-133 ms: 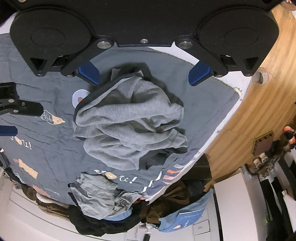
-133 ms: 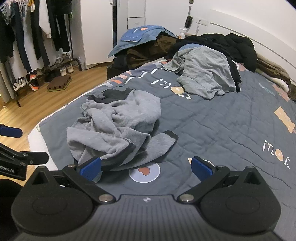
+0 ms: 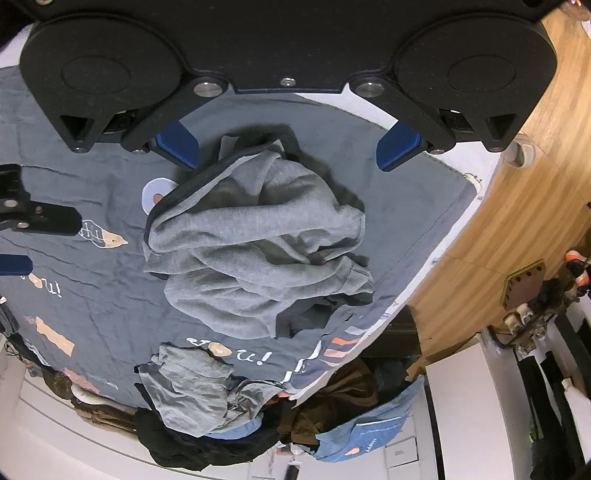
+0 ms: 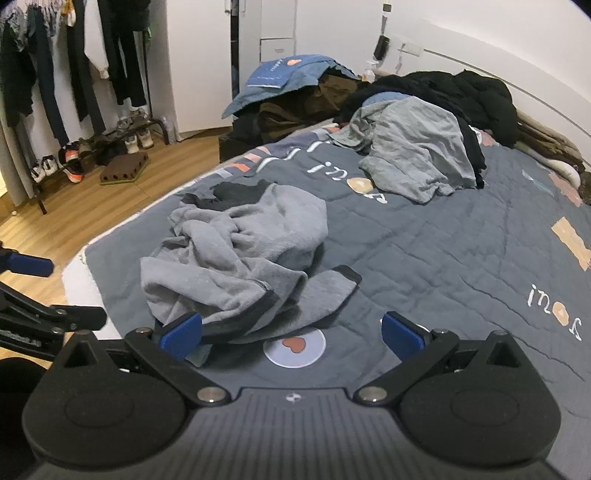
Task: Fold clothes
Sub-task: 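Move both tools toward the crumpled grey sweatshirt on the bed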
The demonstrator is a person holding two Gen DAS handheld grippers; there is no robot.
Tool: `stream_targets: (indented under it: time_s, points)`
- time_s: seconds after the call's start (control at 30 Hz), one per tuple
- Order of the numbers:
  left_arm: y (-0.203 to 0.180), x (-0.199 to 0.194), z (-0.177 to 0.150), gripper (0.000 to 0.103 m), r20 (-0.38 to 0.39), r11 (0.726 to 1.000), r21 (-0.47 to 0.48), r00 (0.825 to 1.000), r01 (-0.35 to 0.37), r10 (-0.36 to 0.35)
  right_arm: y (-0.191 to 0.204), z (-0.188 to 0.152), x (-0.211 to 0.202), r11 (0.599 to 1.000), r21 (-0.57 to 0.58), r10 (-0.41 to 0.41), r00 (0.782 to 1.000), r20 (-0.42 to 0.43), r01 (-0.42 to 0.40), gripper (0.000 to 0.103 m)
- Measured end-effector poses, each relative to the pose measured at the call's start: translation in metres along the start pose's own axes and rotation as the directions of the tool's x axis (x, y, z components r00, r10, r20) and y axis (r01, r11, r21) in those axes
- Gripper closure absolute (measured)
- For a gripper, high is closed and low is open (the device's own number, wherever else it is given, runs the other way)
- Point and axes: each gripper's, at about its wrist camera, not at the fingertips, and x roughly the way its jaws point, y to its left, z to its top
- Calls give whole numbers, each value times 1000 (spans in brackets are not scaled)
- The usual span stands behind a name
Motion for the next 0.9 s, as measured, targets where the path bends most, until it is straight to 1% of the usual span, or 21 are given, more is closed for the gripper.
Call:
stream_targets:
  time_s: [0.13,0.2,0.23,0.37,0.47,0.53,0.63,0.73,0.77,0.9]
  points:
    - [0,1,2,0,-2,1000,14,1000,-3,3,1,0,4,1000,-6,9,1000,7,-9,0]
    - [1,0,3,0,-8,1000,24,1000,-5,6,5,3,-1,999,-15,32,998,45,-32,0]
    - [3,-2,6,0,-14,1000,29,1000,-7,7,4,4,-2,999,-10,43,998,48,-42,0]
    - [15,-6,11,0,-3,1000,18,1000,-5,5,13,10,-1,998,-25,52,998,36,-51,0]
    - [22,-8,14,0,0,1000,-1,1000,6,-6,11,10,-1,997,-23,68,997,42,-67,0]
    - [22,-9,14,0,2,1000,9,1000,13,-13,13,10,0,997,-25,68,997,42,-67,0]
    - [21,-9,15,0,1,998,46,999,45,-45,14,11,0,997,-18,70,997,38,-69,0]
    - [24,-11,15,0,-11,992,65,994,106,-105,15,12,2,998,-12,68,997,32,-68,0]
    - [24,-12,14,0,-7,992,75,994,106,-106,16,12,1,998,-13,68,997,32,-68,0]
    - [27,-16,15,0,4,991,123,998,56,-56,17,13,1,997,-23,69,997,34,-68,0]
